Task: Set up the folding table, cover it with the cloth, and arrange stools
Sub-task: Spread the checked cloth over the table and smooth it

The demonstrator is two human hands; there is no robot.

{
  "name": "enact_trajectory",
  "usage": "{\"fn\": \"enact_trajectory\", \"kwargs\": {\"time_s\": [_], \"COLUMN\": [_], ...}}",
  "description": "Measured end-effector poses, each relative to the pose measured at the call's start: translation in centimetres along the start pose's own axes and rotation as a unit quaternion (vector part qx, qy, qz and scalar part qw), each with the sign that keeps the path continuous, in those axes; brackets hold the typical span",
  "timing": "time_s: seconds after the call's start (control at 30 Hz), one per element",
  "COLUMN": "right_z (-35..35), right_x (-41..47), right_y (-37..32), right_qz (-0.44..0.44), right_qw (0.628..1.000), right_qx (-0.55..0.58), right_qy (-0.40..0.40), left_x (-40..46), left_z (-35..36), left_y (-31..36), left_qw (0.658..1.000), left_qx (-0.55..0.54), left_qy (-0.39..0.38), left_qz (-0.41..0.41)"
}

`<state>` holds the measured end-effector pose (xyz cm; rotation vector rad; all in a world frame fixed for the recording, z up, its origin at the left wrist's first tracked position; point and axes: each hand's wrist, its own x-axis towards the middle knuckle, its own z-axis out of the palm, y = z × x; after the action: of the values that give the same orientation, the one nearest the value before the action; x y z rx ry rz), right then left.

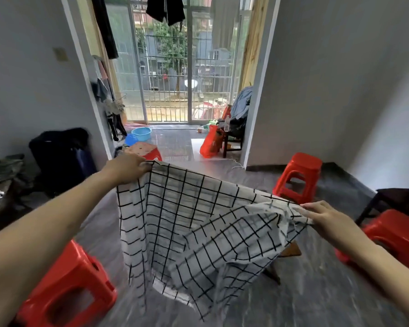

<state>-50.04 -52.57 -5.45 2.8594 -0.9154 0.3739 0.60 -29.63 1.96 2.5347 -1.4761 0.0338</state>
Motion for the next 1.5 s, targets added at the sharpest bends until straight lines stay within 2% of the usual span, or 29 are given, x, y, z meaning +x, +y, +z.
{"fn": "enact_trajectory", "kwargs": {"time_s": [0.1,0.2,0.3,0.4,0.53,0.63,0.7,0.83,1.0,1.17,1.37,1.5], "right_z": [0.8,1.5,2.1,2.8,3.9,4.5,5.0,5.3,7.0,9.5,12.0,12.9], "right_x": [1.5,2.7,3.7,4.9,6.9,8.9,10.8,15.4,20.0,22.5,26.9,31.2], "right_y": [1.7,2.6,3.2,3.5,4.1,4.9,5.6,7.4,7.9,8.8,11.9,15.1], "right_qz": [0.022,0.042,0.070,0.074,0.036,0.025,0.043,0.122,0.172,0.165,0.187,0.231], "right_qw": [0.999,0.998,0.995,0.992,0.996,0.997,0.997,0.992,0.981,0.980,0.948,0.937], "right_qx": [0.018,0.035,0.072,0.105,0.086,0.067,0.042,0.012,0.091,0.047,0.063,0.082], "right_qy": [-0.025,-0.041,-0.004,0.014,-0.011,-0.027,-0.039,-0.040,-0.023,-0.099,-0.252,-0.249], "left_x": [2.3,4.2,6.4,8.8,11.7,15.1,17.8,23.6,29.6,33.3,37.4,40.1], "left_z": [1.2,1.7,1.8,2.6,4.4,5.4,5.5,4.5,4.5,6.0,5.9,6.0], "left_y": [1.8,3.2,3.9,3.6,2.5,1.9,1.2,-1.0,-2.5,-2.9,-1.0,2.8], "left_qw": [0.999,0.998,0.996,0.996,0.997,0.998,0.997,0.997,0.995,0.996,0.993,0.991], "left_qx": [0.023,0.028,0.015,0.012,0.013,-0.040,-0.064,-0.077,-0.095,-0.076,-0.092,-0.092], "left_qy": [0.010,0.054,0.090,0.085,0.061,0.016,-0.016,-0.013,-0.014,-0.052,-0.073,-0.098], "left_qz": [-0.025,-0.023,-0.023,-0.035,-0.052,-0.045,-0.027,-0.018,0.004,0.018,0.020,0.005]}}
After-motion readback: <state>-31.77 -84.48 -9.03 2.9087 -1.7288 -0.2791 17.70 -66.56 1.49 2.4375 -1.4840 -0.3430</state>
